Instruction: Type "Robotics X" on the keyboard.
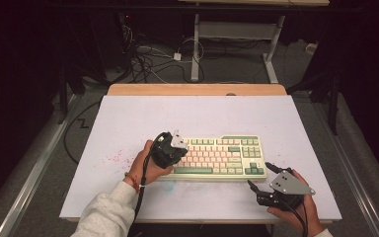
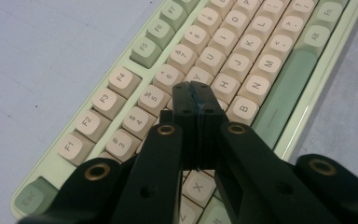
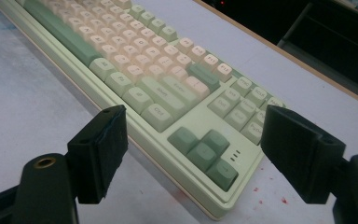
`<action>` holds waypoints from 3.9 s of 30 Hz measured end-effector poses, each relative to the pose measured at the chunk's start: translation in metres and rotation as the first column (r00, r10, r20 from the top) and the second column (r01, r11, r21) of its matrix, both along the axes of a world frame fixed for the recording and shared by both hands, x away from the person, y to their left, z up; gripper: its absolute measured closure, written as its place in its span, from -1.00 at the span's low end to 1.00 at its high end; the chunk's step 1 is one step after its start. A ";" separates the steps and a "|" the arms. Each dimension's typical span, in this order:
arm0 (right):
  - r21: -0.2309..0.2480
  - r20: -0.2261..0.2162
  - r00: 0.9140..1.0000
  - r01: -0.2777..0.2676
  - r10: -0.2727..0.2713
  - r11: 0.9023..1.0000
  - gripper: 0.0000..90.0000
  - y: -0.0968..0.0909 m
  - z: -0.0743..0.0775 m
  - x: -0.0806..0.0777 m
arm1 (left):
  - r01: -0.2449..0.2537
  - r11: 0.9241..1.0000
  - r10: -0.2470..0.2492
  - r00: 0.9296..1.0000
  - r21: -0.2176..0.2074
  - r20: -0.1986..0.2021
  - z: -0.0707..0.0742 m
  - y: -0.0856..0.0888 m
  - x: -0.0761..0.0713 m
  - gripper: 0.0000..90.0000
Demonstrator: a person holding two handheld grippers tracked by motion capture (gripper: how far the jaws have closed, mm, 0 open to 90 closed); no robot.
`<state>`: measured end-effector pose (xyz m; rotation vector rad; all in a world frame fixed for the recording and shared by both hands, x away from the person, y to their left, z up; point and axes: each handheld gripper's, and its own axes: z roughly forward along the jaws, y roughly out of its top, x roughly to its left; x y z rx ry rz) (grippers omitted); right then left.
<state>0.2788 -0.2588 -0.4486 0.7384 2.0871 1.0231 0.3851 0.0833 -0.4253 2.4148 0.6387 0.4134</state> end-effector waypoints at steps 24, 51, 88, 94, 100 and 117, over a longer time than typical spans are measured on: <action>-0.008 -0.012 1.000 -0.010 0.010 1.000 -0.48 0.001 -0.002 0.001 | 0.010 0.999 -0.009 1.000 0.032 -0.023 -0.011 -0.019 0.018 0.94; -0.026 -0.024 1.000 -0.021 0.020 0.999 -0.48 0.002 -0.004 0.001 | 0.013 0.998 -0.011 1.000 0.067 -0.024 -0.016 -0.023 0.021 0.92; -0.025 -0.026 1.000 -0.019 0.018 1.000 -0.47 0.001 -0.003 0.001 | -0.014 0.998 0.024 0.985 -0.062 0.171 0.006 0.004 -0.006 -0.09; -0.021 -0.026 1.000 -0.017 0.017 1.000 -0.47 0.000 -0.003 0.002 | -0.003 0.995 0.023 0.978 -0.095 0.210 0.008 0.009 -0.014 -0.36; -0.020 -0.025 1.000 -0.018 0.018 1.000 -0.47 0.000 -0.002 0.001 | 0.014 0.992 0.018 0.968 -0.128 0.250 0.010 0.014 -0.021 -0.51; -0.018 -0.032 0.999 -0.018 0.017 1.000 -0.47 0.000 -0.002 0.002 | 0.001 0.994 0.037 0.938 -0.110 0.343 0.002 0.034 -0.045 -0.56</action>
